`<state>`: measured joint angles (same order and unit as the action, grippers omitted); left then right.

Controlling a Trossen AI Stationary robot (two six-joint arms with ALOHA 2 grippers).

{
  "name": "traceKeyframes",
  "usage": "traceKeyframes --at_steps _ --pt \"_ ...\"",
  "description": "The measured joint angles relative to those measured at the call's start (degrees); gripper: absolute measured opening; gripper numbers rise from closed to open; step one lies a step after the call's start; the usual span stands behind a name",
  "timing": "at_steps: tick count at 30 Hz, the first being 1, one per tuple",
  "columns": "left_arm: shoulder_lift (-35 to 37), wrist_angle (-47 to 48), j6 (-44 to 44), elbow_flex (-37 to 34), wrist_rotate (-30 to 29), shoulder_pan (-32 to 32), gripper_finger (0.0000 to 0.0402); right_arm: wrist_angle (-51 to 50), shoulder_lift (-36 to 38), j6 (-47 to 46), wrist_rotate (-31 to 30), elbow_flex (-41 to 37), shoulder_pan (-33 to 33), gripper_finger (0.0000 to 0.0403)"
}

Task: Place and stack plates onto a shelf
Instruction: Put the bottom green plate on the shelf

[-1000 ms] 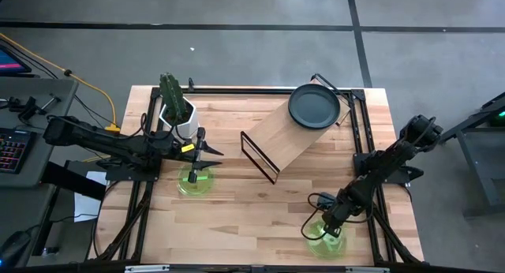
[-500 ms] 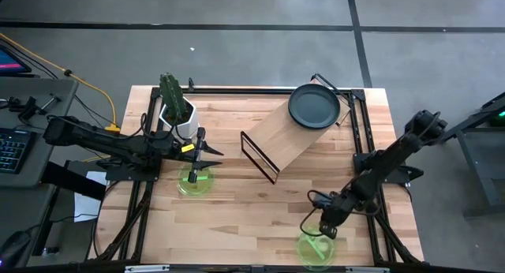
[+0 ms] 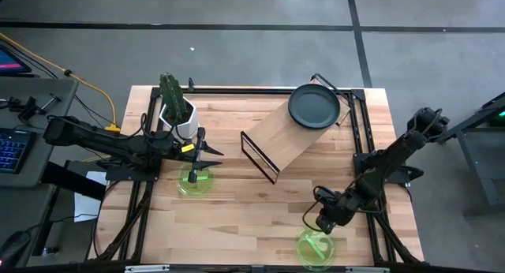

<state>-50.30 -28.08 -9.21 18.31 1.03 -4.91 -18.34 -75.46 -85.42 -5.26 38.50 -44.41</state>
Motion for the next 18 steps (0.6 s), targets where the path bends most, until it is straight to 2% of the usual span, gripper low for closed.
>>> traceKeyframes --at_steps 5,9,11,14,18 --pt "0.0 0.0 0.1 0.0 0.0 0.0 0.0115 3.5 -0.2 -7.5 -7.8 0.0 -3.8 0.001" --pt "0.0 0.0 0.1 0.0 0.0 0.0 0.0115 6.1 -2.8 -12.1 -12.7 0.0 -7.0 0.0045" --pt "0.0 0.0 0.1 0.0 0.0 0.0 0.0115 8.7 -5.0 -12.9 -11.5 0.0 -8.0 0.0068" --pt "0.0 0.0 0.1 0.0 0.0 0.0 0.0115 17.0 -8.9 -8.6 -5.8 0.0 -8.6 0.0089" --pt "0.0 0.0 0.1 0.0 0.0 0.0 0.0115 28.0 -14.1 -4.6 -0.3 0.0 -8.0 0.007"
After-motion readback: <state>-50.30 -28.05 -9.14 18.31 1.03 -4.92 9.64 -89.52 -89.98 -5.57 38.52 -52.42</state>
